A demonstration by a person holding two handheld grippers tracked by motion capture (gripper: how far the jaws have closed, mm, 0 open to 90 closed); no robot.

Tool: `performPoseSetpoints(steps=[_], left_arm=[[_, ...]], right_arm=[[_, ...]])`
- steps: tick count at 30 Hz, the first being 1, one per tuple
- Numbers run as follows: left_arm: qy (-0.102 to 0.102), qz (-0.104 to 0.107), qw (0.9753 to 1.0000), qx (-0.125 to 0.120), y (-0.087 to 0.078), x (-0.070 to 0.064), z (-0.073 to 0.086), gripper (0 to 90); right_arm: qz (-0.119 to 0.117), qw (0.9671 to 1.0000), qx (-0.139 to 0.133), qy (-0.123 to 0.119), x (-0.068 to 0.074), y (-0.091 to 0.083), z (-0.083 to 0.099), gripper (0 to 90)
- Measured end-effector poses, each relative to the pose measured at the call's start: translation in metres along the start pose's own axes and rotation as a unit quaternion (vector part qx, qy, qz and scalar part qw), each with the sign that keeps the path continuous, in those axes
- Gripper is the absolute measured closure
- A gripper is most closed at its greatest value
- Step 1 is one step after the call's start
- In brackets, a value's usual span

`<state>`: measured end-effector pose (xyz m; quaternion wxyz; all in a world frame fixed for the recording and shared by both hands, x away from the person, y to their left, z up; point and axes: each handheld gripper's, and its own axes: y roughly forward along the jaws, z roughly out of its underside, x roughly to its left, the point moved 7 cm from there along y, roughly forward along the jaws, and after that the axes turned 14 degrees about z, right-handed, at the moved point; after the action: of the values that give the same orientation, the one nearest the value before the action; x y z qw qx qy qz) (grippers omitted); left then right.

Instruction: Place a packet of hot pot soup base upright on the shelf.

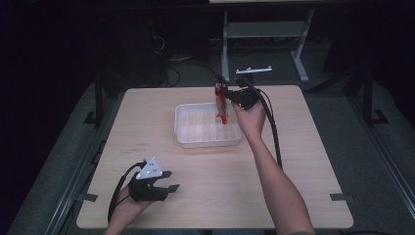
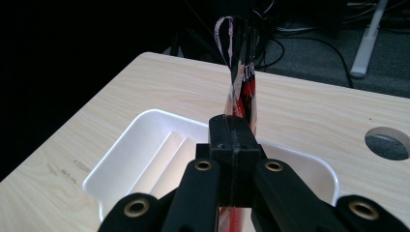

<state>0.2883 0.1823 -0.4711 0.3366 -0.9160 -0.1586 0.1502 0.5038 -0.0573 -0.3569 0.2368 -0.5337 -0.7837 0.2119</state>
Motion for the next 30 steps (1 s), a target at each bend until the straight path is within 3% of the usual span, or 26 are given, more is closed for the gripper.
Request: performPoseSetpoints(steps=[17, 22, 30], left_arm=[[-0.001, -0.002, 1.0, -0.005, -0.002, 0.001, 0.0, 45.3], [-0.004, -0.003, 1.0, -0.006, -0.003, 0.001, 0.0, 45.1], [-0.003, -0.003, 1.0, -0.006, -0.003, 0.001, 0.0, 45.1]], right_arm=[[0.016, 0.9999, 0.002, -0.004, 0.012, 0.022, 0.016, 90.0], [0.007, 0.9997, -0.006, 0.02, 0.013, 0.022, 0.024, 90.0], [0.013, 0.9995, -0.013, 0.026, 0.015, 0.023, 0.035, 90.0]])
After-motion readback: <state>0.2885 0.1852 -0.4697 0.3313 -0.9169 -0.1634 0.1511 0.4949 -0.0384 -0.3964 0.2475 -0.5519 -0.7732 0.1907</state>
